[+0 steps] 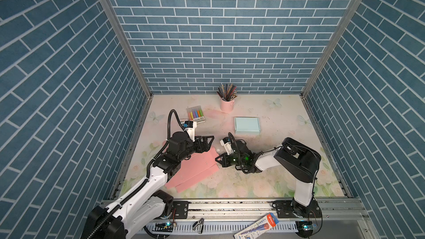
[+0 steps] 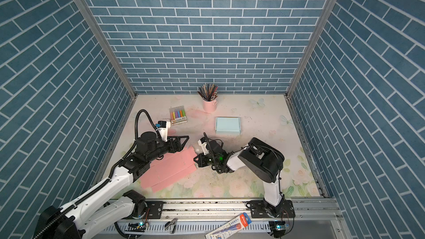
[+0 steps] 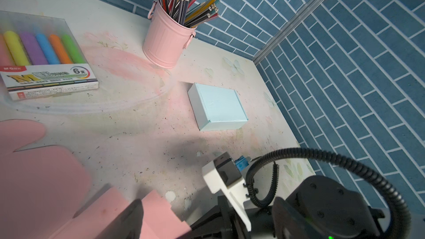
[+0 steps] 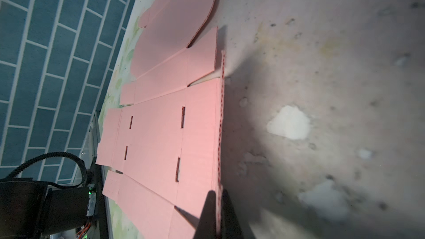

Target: Fold the paper box

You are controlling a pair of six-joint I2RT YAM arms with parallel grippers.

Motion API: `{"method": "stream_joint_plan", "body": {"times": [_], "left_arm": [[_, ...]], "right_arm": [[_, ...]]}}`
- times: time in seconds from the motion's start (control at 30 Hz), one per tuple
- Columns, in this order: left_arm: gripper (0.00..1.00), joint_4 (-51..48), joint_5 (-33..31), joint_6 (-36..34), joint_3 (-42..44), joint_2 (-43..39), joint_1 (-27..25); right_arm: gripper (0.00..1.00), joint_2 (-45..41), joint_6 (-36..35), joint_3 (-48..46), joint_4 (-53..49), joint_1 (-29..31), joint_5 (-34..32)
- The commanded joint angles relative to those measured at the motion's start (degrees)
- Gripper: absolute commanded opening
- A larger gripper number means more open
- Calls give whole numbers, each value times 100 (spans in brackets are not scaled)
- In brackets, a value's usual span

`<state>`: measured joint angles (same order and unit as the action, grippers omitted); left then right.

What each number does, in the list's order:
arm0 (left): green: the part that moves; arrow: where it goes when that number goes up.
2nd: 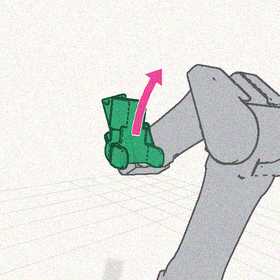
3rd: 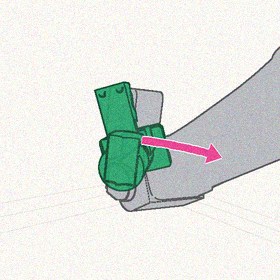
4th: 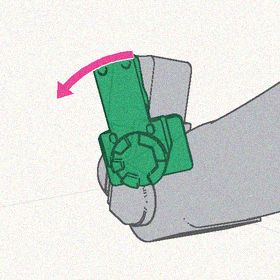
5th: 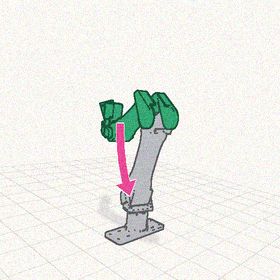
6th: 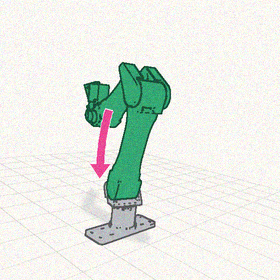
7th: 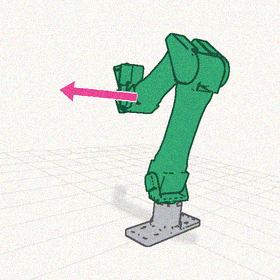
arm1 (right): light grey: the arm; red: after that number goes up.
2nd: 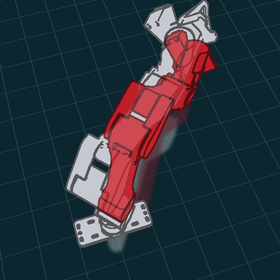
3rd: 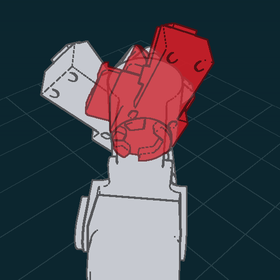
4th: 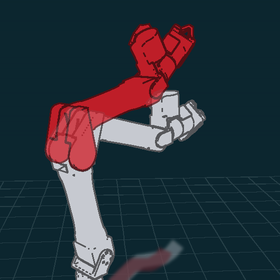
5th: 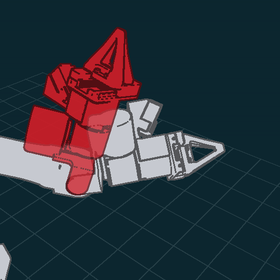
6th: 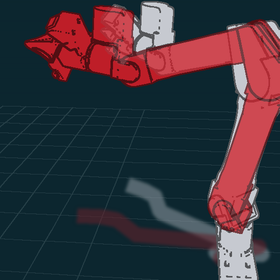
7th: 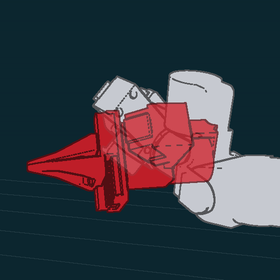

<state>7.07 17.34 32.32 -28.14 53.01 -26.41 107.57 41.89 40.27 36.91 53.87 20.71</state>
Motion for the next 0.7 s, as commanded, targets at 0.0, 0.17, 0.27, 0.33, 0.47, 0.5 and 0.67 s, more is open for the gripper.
{"method": "stream_joint_plan", "body": {"times": [0.0,0.17,0.27,0.33,0.47,0.5,0.67], "left_arm": [[88,-83,-299,-54,202,-169,55],[88,65,-387,107,554,-430,53],[88,109,-340,194,735,-434,30],[88,53,-412,220,819,-398,-29],[88,-492,-1125,92,716,-165,-430],[88,-619,-1344,95,690,-58,-589],[88,-1252,-2564,373,621,402,-1513]], "right_arm": [[8,-330,-700,-124,-1257,-226,224],[8,-811,-1203,-312,-1962,-655,438],[9,-1025,-1606,-265,-2514,-881,461],[10,-1092,-1962,-143,-2921,-1029,460],[12,-1126,-2474,-20,-3303,-1435,638],[13,-1103,-2571,13,-3373,-1539,676],[21,-1302,-2623,14,-3429,-1772,559]]}}
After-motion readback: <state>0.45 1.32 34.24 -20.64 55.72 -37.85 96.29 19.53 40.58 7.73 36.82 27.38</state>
